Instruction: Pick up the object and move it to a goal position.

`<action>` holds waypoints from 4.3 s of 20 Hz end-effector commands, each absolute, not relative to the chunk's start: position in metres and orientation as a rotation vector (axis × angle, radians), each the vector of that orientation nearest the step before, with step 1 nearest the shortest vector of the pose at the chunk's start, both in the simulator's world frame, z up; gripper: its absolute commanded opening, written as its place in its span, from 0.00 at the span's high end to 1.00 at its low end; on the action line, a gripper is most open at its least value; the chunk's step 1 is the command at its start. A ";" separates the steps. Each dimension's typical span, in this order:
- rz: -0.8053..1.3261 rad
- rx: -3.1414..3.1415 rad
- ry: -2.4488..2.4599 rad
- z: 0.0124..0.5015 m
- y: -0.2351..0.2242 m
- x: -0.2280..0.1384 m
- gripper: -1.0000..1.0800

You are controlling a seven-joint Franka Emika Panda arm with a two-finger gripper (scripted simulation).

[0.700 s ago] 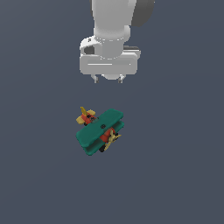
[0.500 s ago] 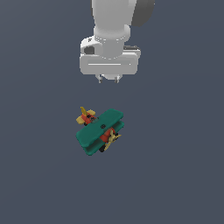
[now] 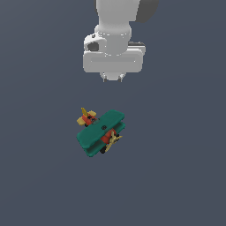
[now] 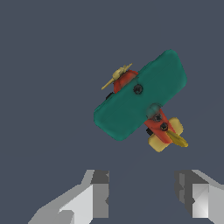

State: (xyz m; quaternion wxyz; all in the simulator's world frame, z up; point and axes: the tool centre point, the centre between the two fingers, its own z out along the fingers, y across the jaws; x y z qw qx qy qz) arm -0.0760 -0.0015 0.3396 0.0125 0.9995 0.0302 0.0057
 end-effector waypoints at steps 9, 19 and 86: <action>0.183 3.114 0.102 0.374 0.016 -0.073 0.38; 0.458 3.075 0.116 0.433 0.047 -0.074 0.38; 1.369 2.140 0.386 0.478 0.277 -0.119 0.38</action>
